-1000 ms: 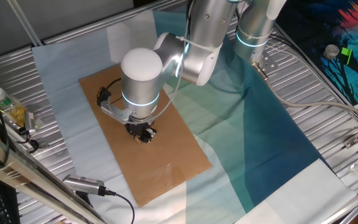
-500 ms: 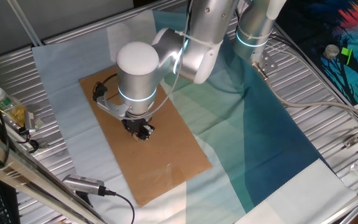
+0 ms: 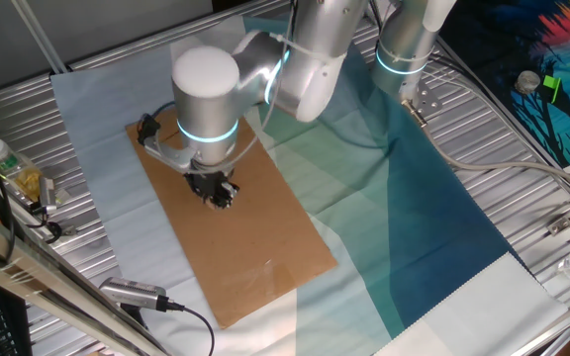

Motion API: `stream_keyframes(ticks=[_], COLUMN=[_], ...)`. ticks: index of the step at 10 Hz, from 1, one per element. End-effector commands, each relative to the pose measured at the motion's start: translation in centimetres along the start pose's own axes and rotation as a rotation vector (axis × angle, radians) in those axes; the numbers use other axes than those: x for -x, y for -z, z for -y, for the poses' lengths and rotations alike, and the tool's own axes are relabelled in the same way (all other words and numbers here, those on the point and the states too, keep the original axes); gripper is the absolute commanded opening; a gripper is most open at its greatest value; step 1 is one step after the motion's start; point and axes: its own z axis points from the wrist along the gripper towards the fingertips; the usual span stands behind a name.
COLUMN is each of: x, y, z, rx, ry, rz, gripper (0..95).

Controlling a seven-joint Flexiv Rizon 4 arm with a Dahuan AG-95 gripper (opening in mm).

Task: Grab the block and place it at the designated location

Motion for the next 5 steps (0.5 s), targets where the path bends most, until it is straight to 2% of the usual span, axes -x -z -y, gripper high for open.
stream_keyframes(ticks=[1,5], x=[-1.8,-4.0], y=[0.5,1.7], z=[1.4,3.5], rx=[0.006,0.028], ry=[0.036,0.069], rz=[0.001,-0.007], gripper=[0.0,0.0])
